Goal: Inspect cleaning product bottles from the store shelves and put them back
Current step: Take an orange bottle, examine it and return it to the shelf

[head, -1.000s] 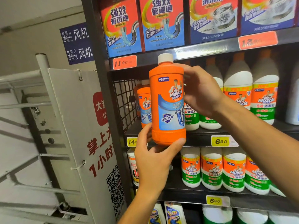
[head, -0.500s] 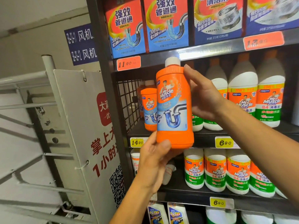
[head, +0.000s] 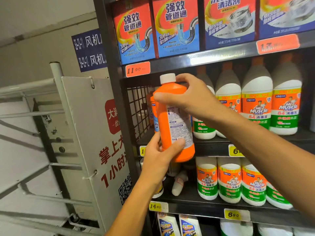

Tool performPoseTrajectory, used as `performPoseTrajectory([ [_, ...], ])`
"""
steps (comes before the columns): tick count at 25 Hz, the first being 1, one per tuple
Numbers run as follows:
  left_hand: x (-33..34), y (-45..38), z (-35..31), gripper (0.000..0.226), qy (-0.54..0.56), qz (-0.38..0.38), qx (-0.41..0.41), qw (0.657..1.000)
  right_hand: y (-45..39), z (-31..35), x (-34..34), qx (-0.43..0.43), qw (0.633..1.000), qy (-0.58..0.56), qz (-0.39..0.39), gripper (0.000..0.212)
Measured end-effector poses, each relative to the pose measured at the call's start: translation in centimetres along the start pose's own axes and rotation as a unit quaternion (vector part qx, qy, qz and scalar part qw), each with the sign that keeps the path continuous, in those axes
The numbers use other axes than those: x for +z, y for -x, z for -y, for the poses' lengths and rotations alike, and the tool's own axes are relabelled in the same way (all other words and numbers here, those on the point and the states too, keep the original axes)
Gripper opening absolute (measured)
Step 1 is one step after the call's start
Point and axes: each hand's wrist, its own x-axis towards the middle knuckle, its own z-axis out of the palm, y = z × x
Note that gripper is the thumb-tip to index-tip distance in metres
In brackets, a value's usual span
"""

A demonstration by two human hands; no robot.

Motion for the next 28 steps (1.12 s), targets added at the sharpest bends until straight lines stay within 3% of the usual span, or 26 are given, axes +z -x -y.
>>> performPoseTrajectory([
  [2, -0.5, 0.0, 0.4, 0.065, 0.012, -0.002, -0.004, 1.000, 0.0, 0.0, 0.1, 0.015, 0.998, -0.036, 0.049, 0.094],
  [7, -1.7, 0.6, 0.5, 0.093, 0.105, 0.043, -0.042, 0.993, -0.3, -0.4, -0.3, 0.047, 0.956, -0.196, 0.214, 0.044],
  [11, -1.6, 0.9, 0.3, 0.101, 0.155, 0.054, -0.064, 0.984, -0.5, -1.0, 0.0, 0.034, 0.941, -0.233, 0.244, 0.052],
  [14, -1.8, 1.0, 0.5, 0.090, 0.214, 0.083, -0.064, 0.971, -0.6, -1.3, -0.1, 0.019, 0.925, -0.252, 0.282, 0.042],
  [16, -2.1, 1.0, 0.5, 0.079, 0.244, 0.122, -0.067, 0.960, -0.6, -1.4, 0.2, 0.022, 0.934, -0.250, 0.253, 0.039],
  [18, -2.6, 1.0, 0.4, 0.070, 0.224, 0.118, -0.066, 0.965, -0.5, -1.0, 0.6, 0.029, 0.964, -0.211, 0.162, 0.041],
  [20, -2.7, 0.8, 0.2, 0.069, 0.100, 0.059, -0.046, 0.992, -0.4, -0.7, 1.2, 0.021, 0.989, -0.129, 0.071, 0.052],
  [22, -2.2, 0.5, 0.2, 0.079, -0.072, -0.002, -0.013, 0.997, -0.5, -0.9, 2.3, 0.015, 0.999, -0.043, 0.024, 0.065],
  [25, -2.2, 0.0, 0.8, 0.087, -0.150, -0.055, 0.002, 0.987, -0.6, -1.6, 3.2, 0.013, 0.999, -0.021, 0.039, 0.069],
  [28, -4.0, -0.4, 0.9, 0.089, 0.007, 0.019, -0.031, 0.999, -1.0, -1.7, 2.2, 0.039, 0.982, -0.135, 0.129, 0.066],
])
